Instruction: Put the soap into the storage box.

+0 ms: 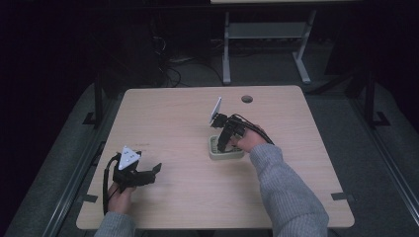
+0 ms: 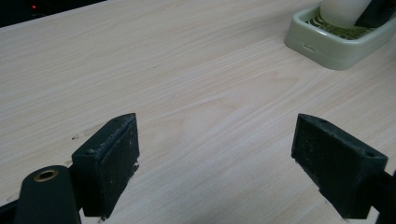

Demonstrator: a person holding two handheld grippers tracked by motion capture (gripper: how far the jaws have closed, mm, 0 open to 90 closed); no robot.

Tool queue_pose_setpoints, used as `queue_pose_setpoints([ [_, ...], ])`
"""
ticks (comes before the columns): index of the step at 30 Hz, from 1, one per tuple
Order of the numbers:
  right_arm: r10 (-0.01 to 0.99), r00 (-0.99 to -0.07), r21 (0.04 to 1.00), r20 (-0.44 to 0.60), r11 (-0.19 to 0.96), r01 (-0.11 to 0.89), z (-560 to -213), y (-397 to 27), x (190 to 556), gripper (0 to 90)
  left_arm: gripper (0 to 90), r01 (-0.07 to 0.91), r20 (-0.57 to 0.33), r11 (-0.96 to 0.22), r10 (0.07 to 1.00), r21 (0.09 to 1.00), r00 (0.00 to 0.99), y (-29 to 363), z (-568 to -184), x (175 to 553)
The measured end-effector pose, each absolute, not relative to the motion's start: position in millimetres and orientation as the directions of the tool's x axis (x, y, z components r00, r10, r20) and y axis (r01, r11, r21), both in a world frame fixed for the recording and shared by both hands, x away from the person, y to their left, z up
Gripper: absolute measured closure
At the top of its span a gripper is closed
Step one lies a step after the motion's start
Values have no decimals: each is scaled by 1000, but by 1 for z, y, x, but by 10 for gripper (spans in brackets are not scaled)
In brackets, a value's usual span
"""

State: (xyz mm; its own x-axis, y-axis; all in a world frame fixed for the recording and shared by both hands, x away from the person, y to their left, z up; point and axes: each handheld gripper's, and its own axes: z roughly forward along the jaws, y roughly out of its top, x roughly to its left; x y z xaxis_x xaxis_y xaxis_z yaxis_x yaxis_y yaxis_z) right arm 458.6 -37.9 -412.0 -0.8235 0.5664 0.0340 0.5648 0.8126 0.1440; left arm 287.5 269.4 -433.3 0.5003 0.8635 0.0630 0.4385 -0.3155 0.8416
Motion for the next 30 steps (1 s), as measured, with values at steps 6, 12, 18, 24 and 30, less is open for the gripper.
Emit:
queue_pose_setpoints([
  [6,573,-819,136,28,810,571,-414,-35,459,232,148,437,62,-314,864,843,500,270,-433,287],
  [12,579,-815,127,21,807,576,-415,-35,459,231,148,439,62,-316,863,841,501,269,-433,287],
  [18,579,-815,120,23,808,577,-416,-37,460,231,148,438,61,-314,863,843,501,270,-433,287],
  [24,582,-812,129,30,804,581,-413,-38,460,230,149,438,61,-313,864,843,500,270,-433,287],
  [30,586,-810,158,39,796,584,-406,-42,459,228,148,438,63,-315,864,842,500,269,-433,287],
])
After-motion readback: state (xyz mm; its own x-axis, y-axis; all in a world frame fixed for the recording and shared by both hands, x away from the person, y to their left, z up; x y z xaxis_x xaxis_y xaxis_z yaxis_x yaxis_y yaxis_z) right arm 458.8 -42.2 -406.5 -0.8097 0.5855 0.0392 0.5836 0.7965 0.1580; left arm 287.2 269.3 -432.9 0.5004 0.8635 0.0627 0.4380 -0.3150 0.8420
